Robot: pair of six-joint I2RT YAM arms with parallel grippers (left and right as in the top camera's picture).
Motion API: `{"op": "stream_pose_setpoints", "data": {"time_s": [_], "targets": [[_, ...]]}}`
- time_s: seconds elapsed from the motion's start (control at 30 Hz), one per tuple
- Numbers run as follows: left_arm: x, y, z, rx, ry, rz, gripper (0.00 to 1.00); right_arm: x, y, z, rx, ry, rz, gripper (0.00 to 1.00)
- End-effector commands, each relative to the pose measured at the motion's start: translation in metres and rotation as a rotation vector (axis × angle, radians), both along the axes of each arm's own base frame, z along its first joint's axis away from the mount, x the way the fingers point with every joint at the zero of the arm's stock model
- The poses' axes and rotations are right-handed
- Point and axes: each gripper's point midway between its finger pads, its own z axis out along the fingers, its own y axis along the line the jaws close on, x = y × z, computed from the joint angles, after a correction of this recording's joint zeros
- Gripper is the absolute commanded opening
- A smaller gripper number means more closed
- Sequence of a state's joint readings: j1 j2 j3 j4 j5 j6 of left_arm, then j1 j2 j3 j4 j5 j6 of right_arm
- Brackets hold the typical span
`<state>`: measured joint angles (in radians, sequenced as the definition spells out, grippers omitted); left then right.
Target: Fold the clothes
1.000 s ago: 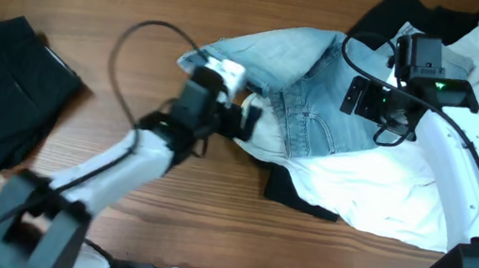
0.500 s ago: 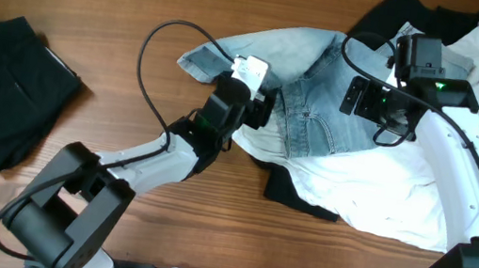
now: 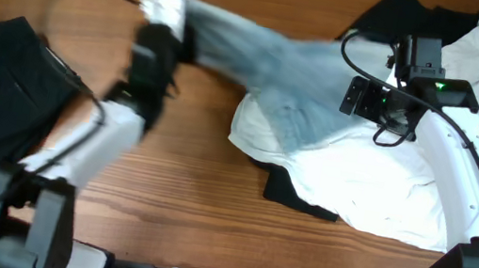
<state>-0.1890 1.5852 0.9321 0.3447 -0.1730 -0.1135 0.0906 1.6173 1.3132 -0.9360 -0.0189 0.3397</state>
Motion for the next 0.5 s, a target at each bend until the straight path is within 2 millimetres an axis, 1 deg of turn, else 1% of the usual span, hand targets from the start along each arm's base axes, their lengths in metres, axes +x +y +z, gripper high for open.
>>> {"op": "stream_pose_setpoints", "data": {"time_s": [0.0, 0.07, 0.1, 0.17, 0.2, 0.23, 0.27, 0.3, 0.33, 0.37, 0.4, 0.43, 0.47], "targets": [[0.014, 0.061, 0.047, -0.026, -0.068, 0.090, 0.13, -0.002, 0.001, -0.001, 0.008, 0.003, 0.002, 1.00], [0.015, 0.078, 0.040, -0.025, -0.047, 0.122, 0.17, -0.002, 0.001, -0.001, 0.008, 0.004, 0.002, 1.00], [0.015, 0.089, 0.032, -0.023, -0.025, 0.143, 0.23, -0.003, 0.001, -0.001, 0.007, 0.007, 0.002, 1.00], [0.014, 0.097, 0.022, -0.021, 0.008, 0.160, 0.36, -0.004, 0.001, -0.001, 0.007, 0.012, 0.003, 1.00], [0.012, 0.100, 0.015, -0.020, 0.035, 0.166, 0.45, -0.005, 0.001, -0.002, 0.006, 0.017, 0.004, 1.00], [0.008, 0.097, 0.005, -0.023, 0.079, 0.155, 0.49, -0.006, 0.001, -0.002, 0.004, 0.021, 0.011, 1.00], [0.004, 0.087, -0.005, -0.038, 0.124, 0.107, 0.53, -0.007, 0.001, -0.002, -0.001, 0.024, 0.029, 1.00], [-0.002, 0.066, -0.017, -0.077, 0.187, 0.017, 0.55, -0.007, 0.002, -0.002, 0.001, 0.024, 0.043, 0.99], [-0.012, 0.042, -0.031, -0.131, 0.262, -0.076, 0.58, -0.007, 0.006, -0.002, 0.013, 0.021, 0.080, 0.95], [-0.023, 0.023, -0.042, -0.170, 0.328, -0.144, 0.59, -0.006, 0.011, -0.001, 0.032, 0.016, 0.116, 0.92], [-0.035, 0.005, -0.054, -0.219, 0.403, -0.192, 0.59, -0.006, 0.017, 0.000, 0.057, 0.010, 0.151, 0.88], [-0.056, -0.019, -0.074, -0.276, 0.526, -0.224, 0.62, -0.006, 0.028, 0.002, 0.106, 0.002, 0.202, 0.80], [-0.067, -0.030, -0.084, -0.296, 0.589, -0.226, 0.65, -0.006, 0.032, 0.003, 0.130, -0.002, 0.215, 0.77]]}}
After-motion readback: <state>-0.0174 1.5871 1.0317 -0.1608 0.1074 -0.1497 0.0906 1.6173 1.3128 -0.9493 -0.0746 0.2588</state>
